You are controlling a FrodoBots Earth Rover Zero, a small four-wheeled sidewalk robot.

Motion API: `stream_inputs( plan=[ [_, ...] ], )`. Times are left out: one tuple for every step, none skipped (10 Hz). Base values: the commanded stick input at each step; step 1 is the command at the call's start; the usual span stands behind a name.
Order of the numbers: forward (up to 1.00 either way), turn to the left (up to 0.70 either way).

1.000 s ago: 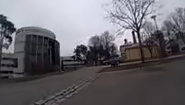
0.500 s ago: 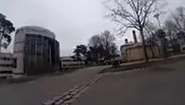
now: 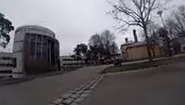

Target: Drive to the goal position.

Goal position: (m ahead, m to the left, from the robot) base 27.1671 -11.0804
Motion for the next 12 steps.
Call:
stream_inputs(
  plan=[
    [1.00,0.01],
    [1.00,0.01],
    [1.00,0.01],
    [1.00,0.01],
    [1.00,0.01],
    [1.00,0.01],
    [1.00,0.01],
    [1.00,0.01],
    [1.00,0.01],
    [1.00,0.01],
    [1.00,0.01],
    [1.00,0.01]
  ],
)
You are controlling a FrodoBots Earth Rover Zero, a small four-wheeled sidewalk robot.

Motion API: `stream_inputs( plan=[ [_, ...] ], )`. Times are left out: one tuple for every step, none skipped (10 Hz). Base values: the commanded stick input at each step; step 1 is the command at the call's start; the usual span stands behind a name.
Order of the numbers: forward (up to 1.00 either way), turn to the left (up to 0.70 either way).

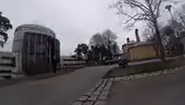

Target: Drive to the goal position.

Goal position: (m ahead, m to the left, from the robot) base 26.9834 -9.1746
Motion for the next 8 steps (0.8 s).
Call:
stream_inputs(
  plan=[
    [1.00,0.01],
    [1.00,0.01],
    [1.00,0.01],
    [1.00,0.01],
    [1.00,0.01],
    [1.00,0.01],
    [1.00,0.01],
    [1.00,0.01]
  ],
)
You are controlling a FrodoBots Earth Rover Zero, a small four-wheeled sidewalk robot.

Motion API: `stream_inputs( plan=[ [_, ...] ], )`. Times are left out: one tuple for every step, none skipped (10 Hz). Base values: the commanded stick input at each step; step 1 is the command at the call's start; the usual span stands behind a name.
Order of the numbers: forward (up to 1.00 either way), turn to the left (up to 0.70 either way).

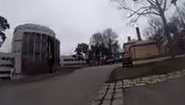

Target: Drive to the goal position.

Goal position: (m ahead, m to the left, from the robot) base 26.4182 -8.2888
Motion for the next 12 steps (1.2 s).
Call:
stream_inputs(
  plan=[
    [1.00,0.01],
    [1.00,0.01],
    [1.00,0.01],
    [1.00,0.01],
    [1.00,0.01],
    [1.00,0.01],
    [1.00,0.01],
    [1.00,0.01],
    [1.00,0.01],
    [1.00,0.01],
    [1.00,0.01],
    [1.00,0.01]
  ],
)
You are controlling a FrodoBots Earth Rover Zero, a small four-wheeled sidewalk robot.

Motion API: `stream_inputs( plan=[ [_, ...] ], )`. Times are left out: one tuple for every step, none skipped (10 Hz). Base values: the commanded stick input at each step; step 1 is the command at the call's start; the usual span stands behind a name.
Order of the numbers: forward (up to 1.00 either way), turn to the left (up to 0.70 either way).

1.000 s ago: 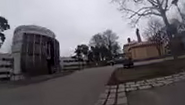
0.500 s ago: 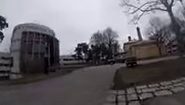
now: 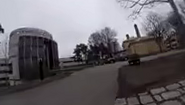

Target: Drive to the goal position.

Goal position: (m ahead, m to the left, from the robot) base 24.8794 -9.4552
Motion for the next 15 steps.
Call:
stream_inputs(
  plan=[
    [1.00,0.01],
    [1.00,0.01],
    [1.00,0.01],
    [1.00,0.01],
    [1.00,0.01],
    [1.00,0.01],
    [1.00,0.01],
    [1.00,0.01],
    [1.00,0.01],
    [1.00,0.01],
    [1.00,0.01],
    [1.00,0.01],
    [1.00,0.01],
    [1.00,0.01],
    [1.00,0.01]
  ],
)
